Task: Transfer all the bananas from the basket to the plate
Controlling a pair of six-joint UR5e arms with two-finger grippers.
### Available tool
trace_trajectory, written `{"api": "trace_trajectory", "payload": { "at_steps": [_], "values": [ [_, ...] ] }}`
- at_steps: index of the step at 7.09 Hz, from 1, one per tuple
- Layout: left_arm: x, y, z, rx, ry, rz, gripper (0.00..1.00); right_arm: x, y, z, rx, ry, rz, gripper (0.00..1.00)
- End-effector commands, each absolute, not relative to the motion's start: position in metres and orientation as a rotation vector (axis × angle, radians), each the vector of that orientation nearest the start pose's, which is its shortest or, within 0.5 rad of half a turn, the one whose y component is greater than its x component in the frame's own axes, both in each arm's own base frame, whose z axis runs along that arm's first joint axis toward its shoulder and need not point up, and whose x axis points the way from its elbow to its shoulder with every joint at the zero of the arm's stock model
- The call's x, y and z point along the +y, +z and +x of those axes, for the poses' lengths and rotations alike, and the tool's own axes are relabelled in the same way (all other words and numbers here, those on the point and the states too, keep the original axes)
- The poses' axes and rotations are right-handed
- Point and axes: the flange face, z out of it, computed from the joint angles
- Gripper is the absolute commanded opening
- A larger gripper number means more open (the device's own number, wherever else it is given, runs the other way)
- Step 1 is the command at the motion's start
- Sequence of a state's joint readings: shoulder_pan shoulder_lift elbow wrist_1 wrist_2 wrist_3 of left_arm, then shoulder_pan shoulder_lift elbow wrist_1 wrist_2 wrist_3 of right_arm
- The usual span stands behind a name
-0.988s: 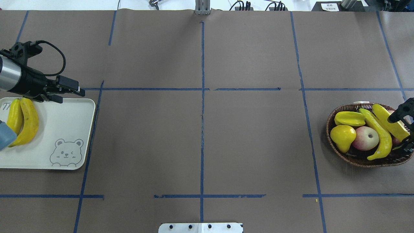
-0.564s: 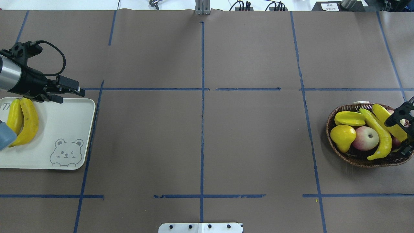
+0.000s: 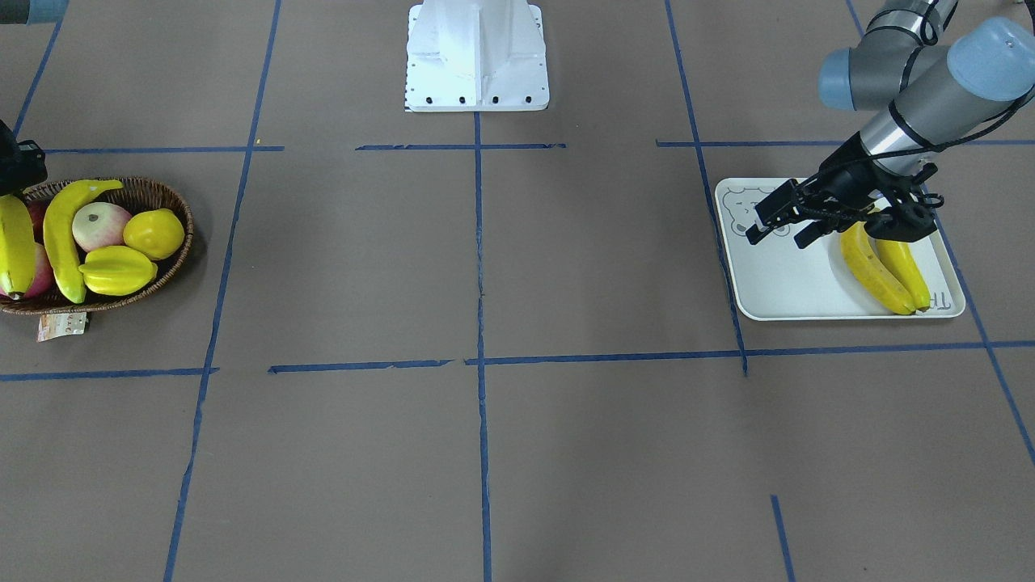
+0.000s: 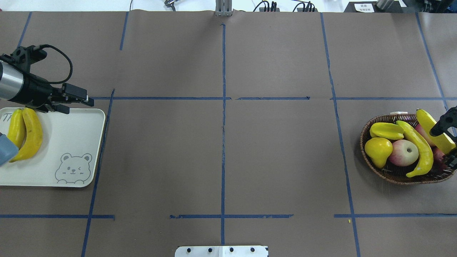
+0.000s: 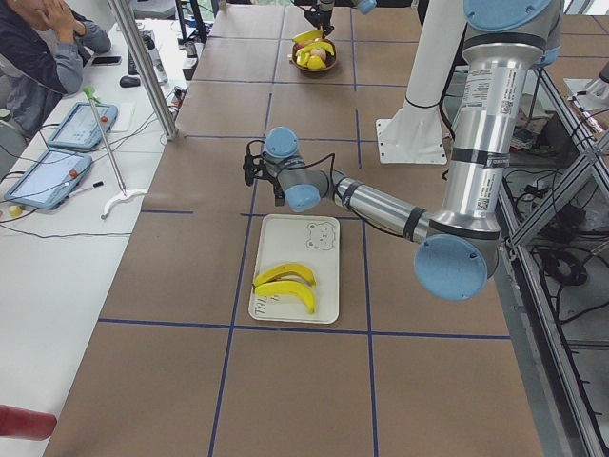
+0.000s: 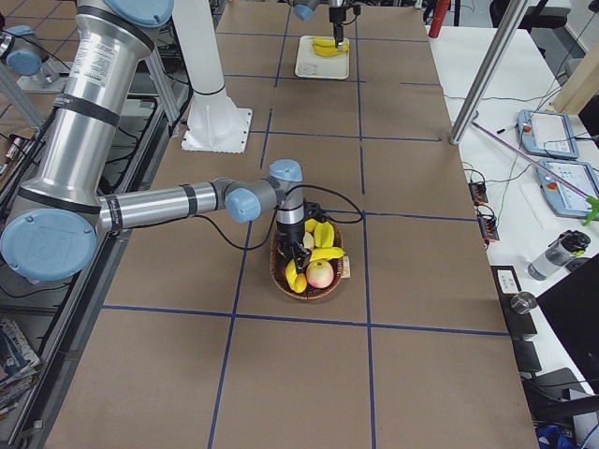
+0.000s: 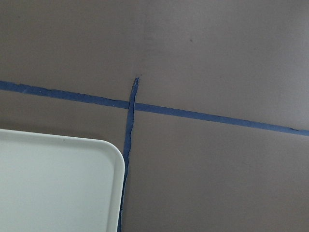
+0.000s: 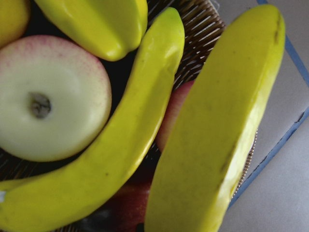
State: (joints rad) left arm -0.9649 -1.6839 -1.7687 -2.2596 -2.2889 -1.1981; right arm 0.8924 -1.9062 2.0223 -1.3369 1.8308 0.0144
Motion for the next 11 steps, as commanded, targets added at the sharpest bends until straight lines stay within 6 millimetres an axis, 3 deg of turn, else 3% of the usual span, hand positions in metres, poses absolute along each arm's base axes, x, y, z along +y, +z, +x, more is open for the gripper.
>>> {"api": "trace_trajectory", "payload": {
  "at_steps": [1,2,4,5,6,7,9,11],
  "values": [
    [-0.481,0.421,0.251,1.151,-0.166,0.076,1.00,-0.364,0.545,-0.122,-0.463,-0.629,0.273,0.04],
    [-0.481,0.420,0.251,1.152,-0.166,0.076,1.00,-0.369,0.532,-0.109,-0.542,-0.584,0.260,0.04],
    [-0.484,0.410,0.254,1.166,-0.157,0.083,1.00,-0.387,0.500,-0.115,-0.671,-0.562,0.288,0.04],
    [-0.490,0.394,0.258,1.188,-0.165,0.091,1.00,-0.402,0.479,-0.125,-0.714,-0.493,0.298,0.05],
    [-0.494,0.359,0.280,1.235,-0.201,0.061,1.00,-0.423,0.450,-0.140,-0.771,-0.405,0.302,0.05],
    [-0.489,0.327,0.311,1.276,-0.182,0.031,1.00,-0.436,0.424,-0.161,-0.822,-0.343,0.293,0.05],
    [-0.483,0.266,0.357,1.338,-0.216,0.068,1.00,-0.445,0.369,-0.227,-0.907,-0.264,0.258,0.05],
    [-0.481,0.221,0.378,1.393,-0.178,0.092,1.00,-0.440,0.313,-0.317,-0.924,-0.224,0.262,0.05]
  ]
}}
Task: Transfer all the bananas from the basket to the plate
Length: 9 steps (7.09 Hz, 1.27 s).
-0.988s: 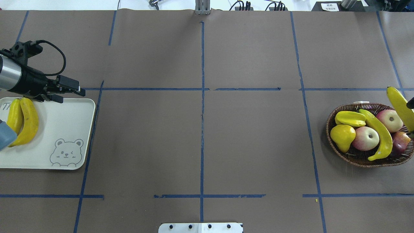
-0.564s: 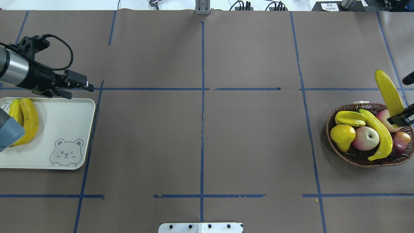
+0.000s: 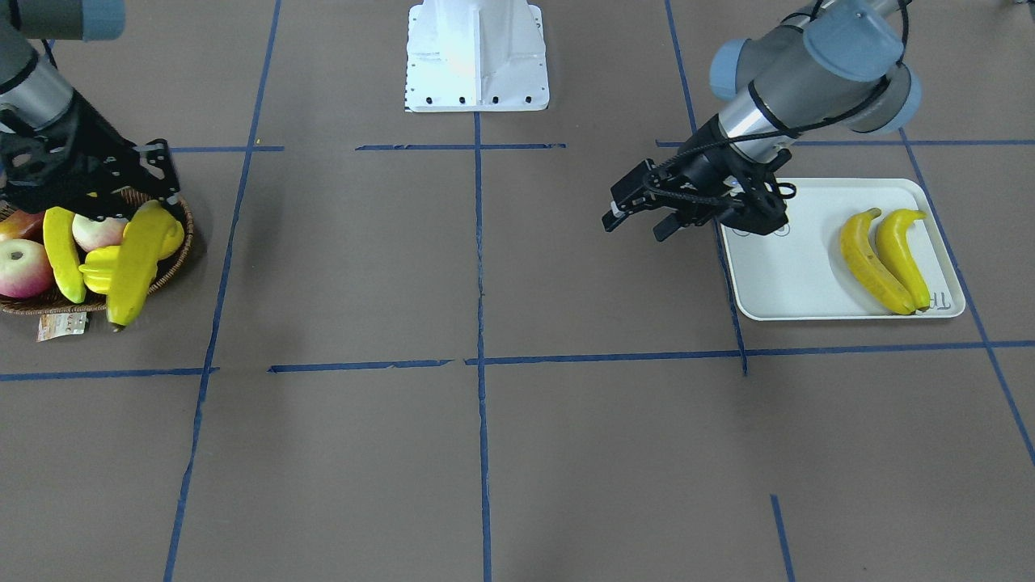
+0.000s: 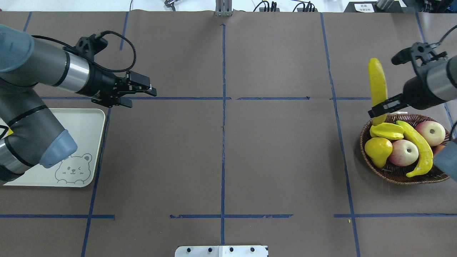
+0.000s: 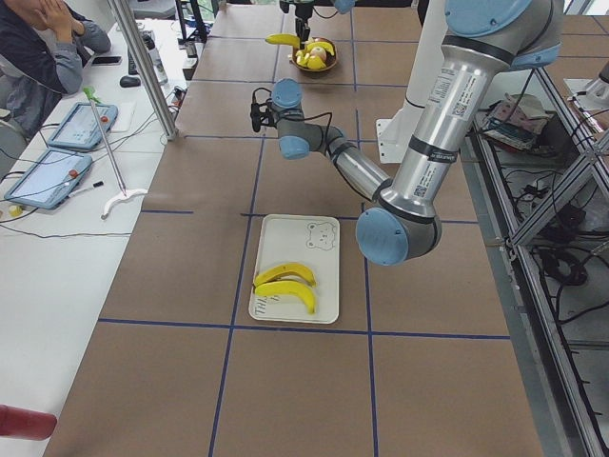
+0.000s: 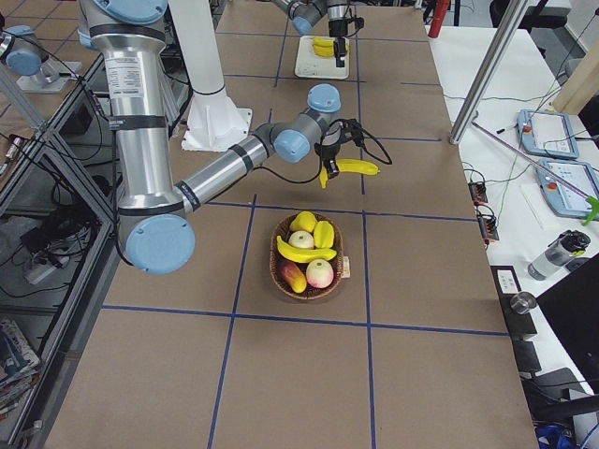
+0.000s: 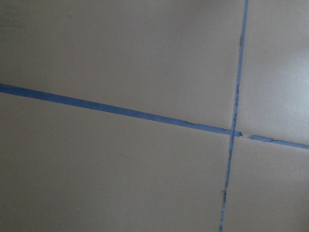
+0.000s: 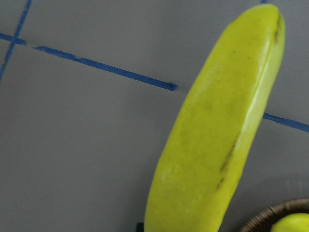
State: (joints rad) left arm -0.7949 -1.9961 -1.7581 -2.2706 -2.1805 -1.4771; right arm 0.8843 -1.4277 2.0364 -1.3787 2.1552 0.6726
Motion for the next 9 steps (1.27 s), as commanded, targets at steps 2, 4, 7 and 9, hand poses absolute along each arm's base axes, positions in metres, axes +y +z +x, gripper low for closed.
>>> {"api": "trace_trajectory", "payload": {
  "at_steps": [2,4,7,9],
  "values": [
    [-0.484,0.196,0.386,1.417,-0.197,0.146,0.99,-0.436,0.272,-0.378,-0.957,-0.216,0.248,0.11],
    [-0.483,0.180,0.414,1.415,-0.223,0.177,0.99,-0.420,0.236,-0.432,-0.941,-0.201,0.249,0.12],
    [-0.507,0.170,0.453,1.387,-0.222,0.158,0.99,-0.381,0.187,-0.501,-0.818,-0.254,0.303,0.09],
    [-0.511,0.157,0.460,1.395,-0.218,0.158,0.99,-0.375,0.171,-0.518,-0.829,-0.259,0.307,0.10]
  ]
}}
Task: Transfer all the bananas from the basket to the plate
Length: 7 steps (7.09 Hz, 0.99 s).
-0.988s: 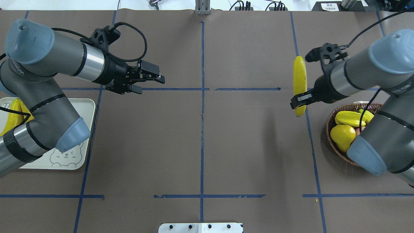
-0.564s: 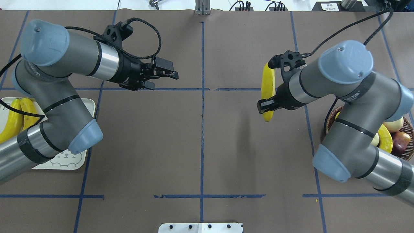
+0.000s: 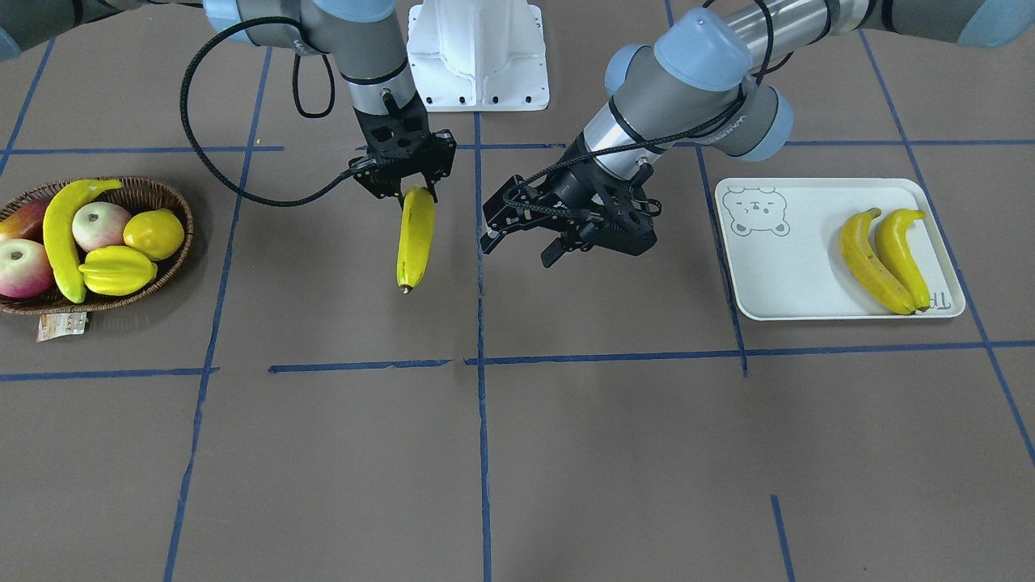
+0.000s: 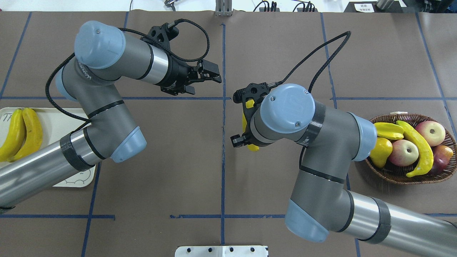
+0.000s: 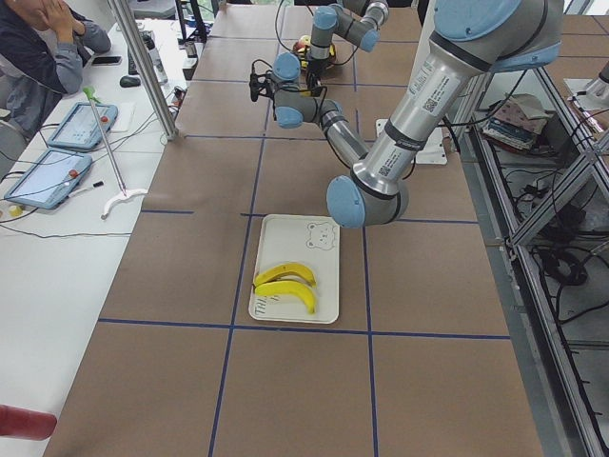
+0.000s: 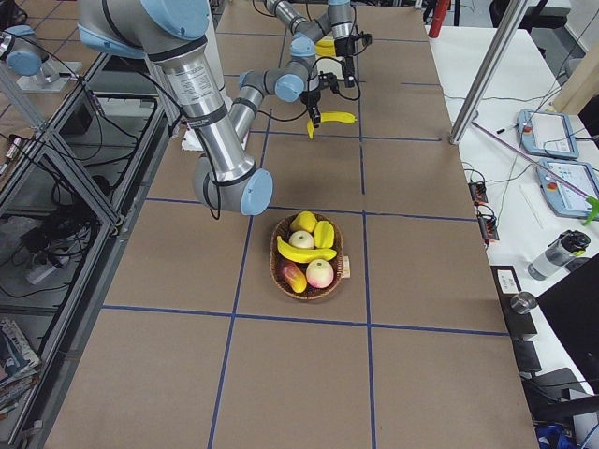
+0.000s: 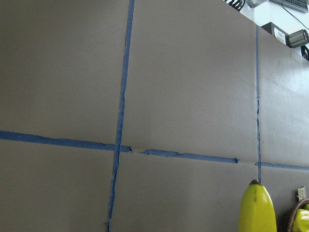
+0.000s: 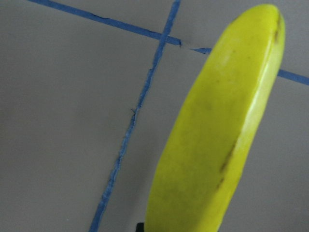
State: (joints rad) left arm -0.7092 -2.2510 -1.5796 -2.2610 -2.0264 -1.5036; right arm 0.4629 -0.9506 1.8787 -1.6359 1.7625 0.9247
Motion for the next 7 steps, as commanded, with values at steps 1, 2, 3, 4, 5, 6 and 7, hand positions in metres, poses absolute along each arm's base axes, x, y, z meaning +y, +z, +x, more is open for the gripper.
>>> {"api": "trace_trajectory", "payload": {
  "at_steps": [1,2,3,4,5,6,7],
  "values": [
    [-0.516,0.151,0.468,1.394,-0.219,0.155,0.99,-0.375,0.166,-0.528,-0.828,-0.264,0.305,0.10],
    [-0.514,0.146,0.484,1.390,-0.207,0.142,0.99,-0.373,0.162,-0.530,-0.831,-0.268,0.308,0.10],
    [-0.511,0.146,0.496,1.383,-0.198,0.128,0.99,-0.371,0.154,-0.531,-0.843,-0.271,0.314,0.10],
    [-0.505,0.149,0.508,1.378,-0.188,0.112,0.99,-0.371,0.150,-0.531,-0.850,-0.272,0.318,0.11],
    [-0.505,0.150,0.510,1.375,-0.188,0.109,0.99,-0.371,0.150,-0.531,-0.850,-0.272,0.318,0.11],
    [-0.505,0.150,0.510,1.375,-0.188,0.109,0.98,-0.371,0.150,-0.531,-0.850,-0.272,0.318,0.11],
    [-0.504,0.147,0.510,1.379,-0.185,0.110,0.93,-0.371,0.150,-0.531,-0.850,-0.273,0.319,0.11]
  ]
}}
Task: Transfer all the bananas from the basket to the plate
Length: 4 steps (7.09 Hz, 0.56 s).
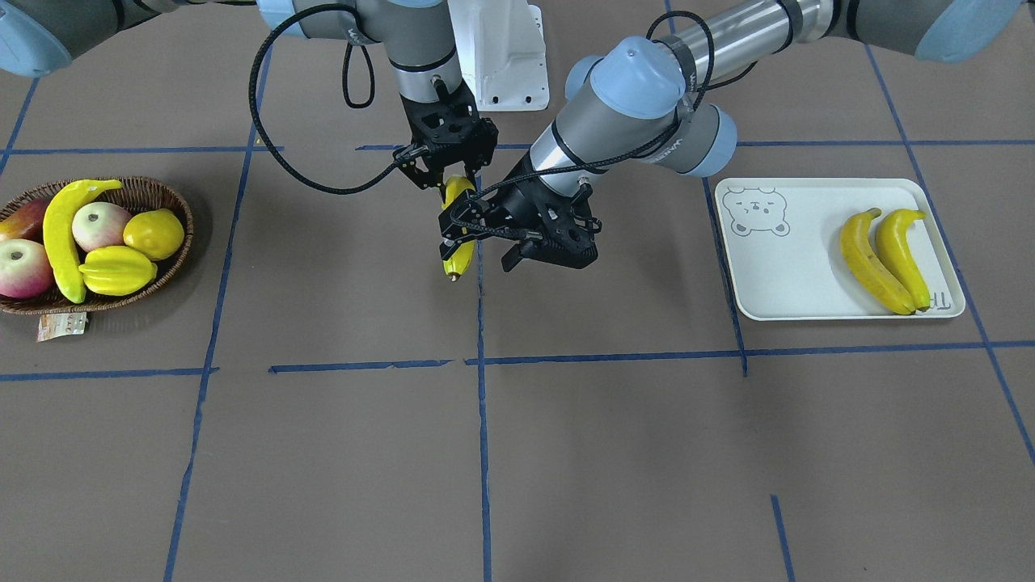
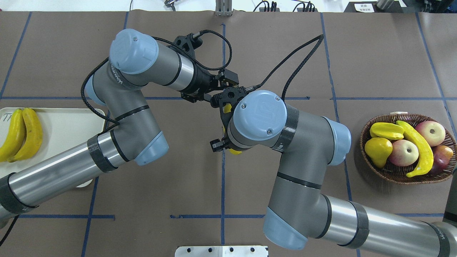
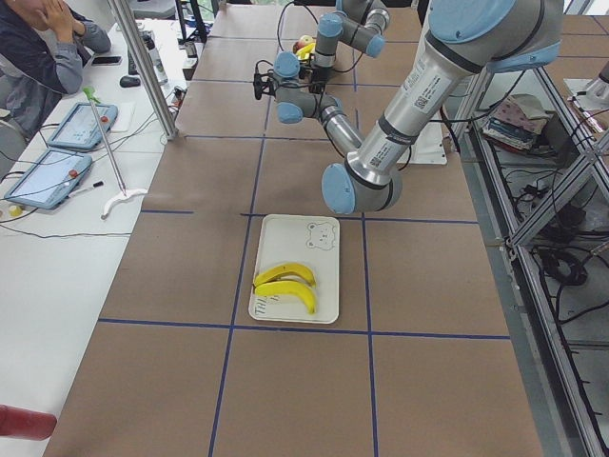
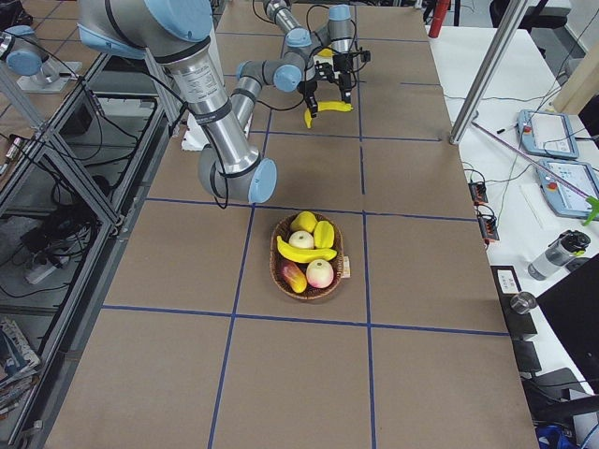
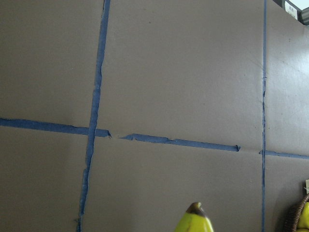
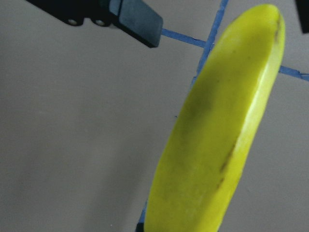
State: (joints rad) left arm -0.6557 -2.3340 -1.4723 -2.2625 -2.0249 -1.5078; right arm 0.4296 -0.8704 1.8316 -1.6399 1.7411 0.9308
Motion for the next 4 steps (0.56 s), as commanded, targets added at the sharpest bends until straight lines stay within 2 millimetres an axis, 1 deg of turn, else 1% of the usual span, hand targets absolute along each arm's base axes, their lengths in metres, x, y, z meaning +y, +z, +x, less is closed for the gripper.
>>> {"api": "trace_trajectory", "payload": {
  "at_steps": [1,3,4],
  "values": [
    [-0.4998,0.1460,0.5142,1.380,-0.178,0.106,0.90,-0.3713,0.1495,-0.5311,-0.850,-0.273,0.319,0.11],
    [-0.4971,0.1412,0.5161,1.390,-0.172,0.106,0.78,-0.3713,0.1491,-0.5310,-0.852,-0.276,0.322,0.12],
    [-0.4962,0.1412,0.5169,1.390,-0.169,0.104,0.77,-0.3713,0.1491,-0.5310,-0.851,-0.280,0.324,0.12]
  ]
}}
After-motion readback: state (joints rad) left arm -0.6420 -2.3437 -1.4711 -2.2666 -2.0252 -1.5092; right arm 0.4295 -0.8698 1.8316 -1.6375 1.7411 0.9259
